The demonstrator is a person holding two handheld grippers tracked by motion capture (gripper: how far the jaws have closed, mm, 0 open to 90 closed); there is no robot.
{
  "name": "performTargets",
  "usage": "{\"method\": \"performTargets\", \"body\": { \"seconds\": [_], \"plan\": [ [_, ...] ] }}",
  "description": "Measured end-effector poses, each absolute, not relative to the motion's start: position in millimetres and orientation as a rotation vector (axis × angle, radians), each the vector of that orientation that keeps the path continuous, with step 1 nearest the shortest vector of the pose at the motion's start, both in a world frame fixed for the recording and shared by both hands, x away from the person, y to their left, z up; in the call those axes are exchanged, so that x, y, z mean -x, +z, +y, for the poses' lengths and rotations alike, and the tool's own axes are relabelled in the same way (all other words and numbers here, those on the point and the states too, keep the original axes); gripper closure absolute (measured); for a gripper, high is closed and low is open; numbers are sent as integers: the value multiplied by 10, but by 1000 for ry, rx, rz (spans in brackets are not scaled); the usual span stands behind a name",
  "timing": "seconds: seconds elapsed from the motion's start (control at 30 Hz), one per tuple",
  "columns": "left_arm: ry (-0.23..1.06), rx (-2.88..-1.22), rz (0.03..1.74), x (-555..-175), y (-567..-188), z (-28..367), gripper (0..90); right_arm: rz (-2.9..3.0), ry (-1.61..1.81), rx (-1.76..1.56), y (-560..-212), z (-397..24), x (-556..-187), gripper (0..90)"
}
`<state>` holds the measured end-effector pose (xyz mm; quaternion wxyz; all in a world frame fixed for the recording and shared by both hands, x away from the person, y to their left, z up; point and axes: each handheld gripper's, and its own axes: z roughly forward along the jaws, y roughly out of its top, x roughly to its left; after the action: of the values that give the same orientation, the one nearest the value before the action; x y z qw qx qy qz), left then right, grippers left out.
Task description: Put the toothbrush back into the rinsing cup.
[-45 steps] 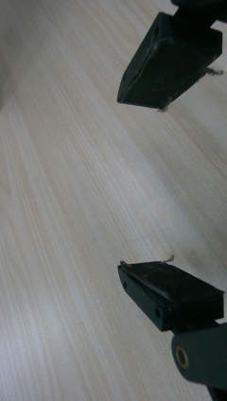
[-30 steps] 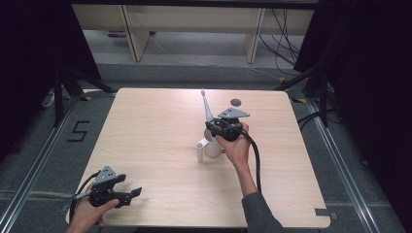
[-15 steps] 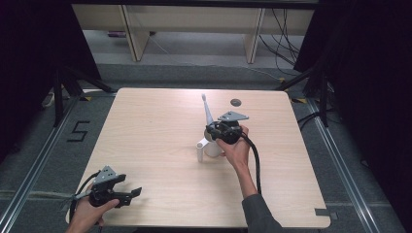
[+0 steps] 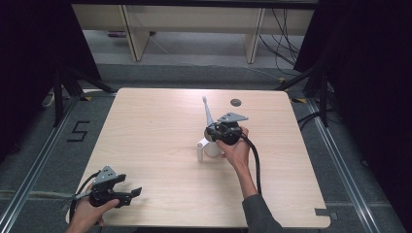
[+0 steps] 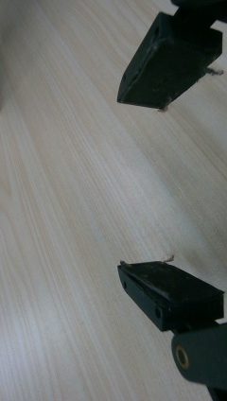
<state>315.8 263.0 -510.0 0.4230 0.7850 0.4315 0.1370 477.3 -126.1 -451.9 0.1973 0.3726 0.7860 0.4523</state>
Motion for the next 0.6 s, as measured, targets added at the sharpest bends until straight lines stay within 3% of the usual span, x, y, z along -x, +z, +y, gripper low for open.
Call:
{"method": "performTargets", "body": {
  "seconds": [0.23,0.5,0.6],
  "plan": [
    [343,-1984,1071,-3159,-5095,2642,153,2202,1280,-1076,-4511,-1256,-4751,606],
    [344,-1956,1086,-3159,-5105,2621,153,2147,1312,-1074,-4406,-1317,-4703,436],
    [344,-1954,1086,-3158,-5105,2622,153,2146,1313,-1072,-4375,-1334,-4688,413]
  ]
}}
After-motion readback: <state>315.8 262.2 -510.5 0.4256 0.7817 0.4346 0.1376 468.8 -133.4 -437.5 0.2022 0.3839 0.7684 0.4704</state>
